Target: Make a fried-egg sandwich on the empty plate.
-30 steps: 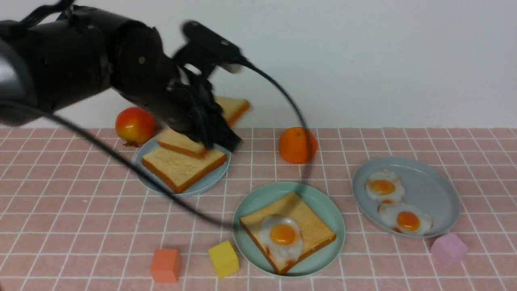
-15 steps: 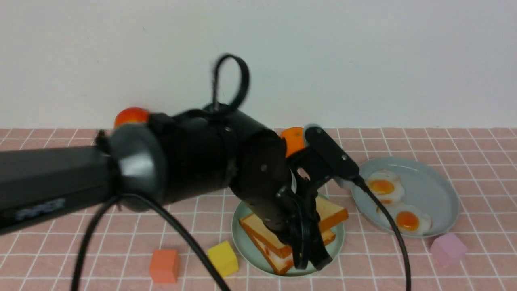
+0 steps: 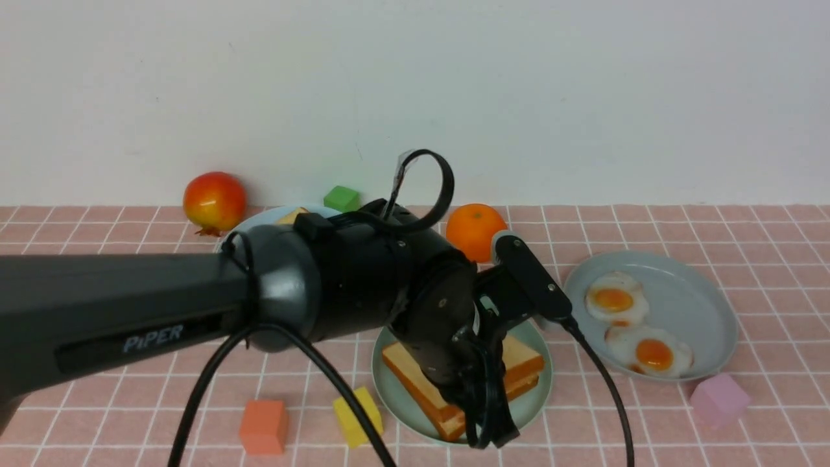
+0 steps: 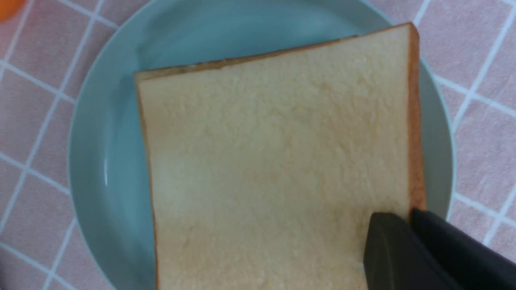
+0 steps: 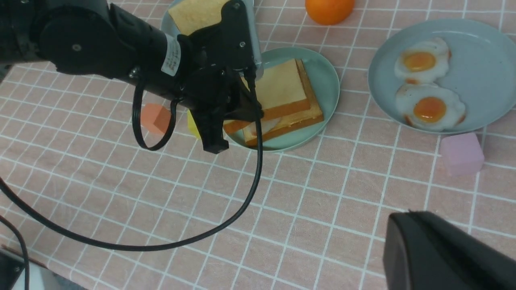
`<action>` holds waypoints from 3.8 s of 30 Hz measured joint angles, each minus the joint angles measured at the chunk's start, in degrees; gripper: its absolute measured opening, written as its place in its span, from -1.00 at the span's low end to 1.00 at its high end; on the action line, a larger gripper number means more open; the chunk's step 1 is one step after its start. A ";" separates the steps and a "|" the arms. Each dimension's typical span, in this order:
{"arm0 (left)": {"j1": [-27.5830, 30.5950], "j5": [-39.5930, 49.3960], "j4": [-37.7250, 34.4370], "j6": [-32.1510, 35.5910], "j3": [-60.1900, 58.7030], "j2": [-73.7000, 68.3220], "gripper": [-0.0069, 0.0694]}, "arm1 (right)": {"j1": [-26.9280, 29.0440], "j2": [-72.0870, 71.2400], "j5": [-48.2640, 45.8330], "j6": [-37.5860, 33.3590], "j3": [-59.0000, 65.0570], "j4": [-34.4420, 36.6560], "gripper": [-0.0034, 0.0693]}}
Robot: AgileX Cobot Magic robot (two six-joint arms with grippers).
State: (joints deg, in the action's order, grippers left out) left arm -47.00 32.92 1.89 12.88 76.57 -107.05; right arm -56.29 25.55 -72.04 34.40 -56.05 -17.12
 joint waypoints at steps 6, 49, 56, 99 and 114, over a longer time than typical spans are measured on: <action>0.00 0.12 -2.93 0.00 0.00 0.00 -0.68 | 0.00 0.00 0.89 -0.88 0.00 0.00 -0.86; 0.00 -5.11 -7.54 -9.44 -12.74 41.61 -0.79 | 0.00 0.00 2.43 -1.30 0.02 2.42 -0.86; 0.00 -18.05 -7.66 -13.38 -35.93 64.01 -0.79 | 0.00 -0.04 2.43 -1.30 1.56 0.57 -0.86; 0.00 -36.45 -7.97 -17.85 -63.12 88.19 -0.79 | 51.48 -14.51 51.51 -23.18 45.56 7.87 -0.92; 0.00 -36.44 -7.97 -17.91 -63.24 88.19 -0.79 | 53.87 -26.29 54.47 -22.56 57.61 12.69 -0.92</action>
State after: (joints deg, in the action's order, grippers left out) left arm -47.00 -3.52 -6.08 -5.03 13.33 -18.86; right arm -2.42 -0.74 -17.56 11.85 1.56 -4.44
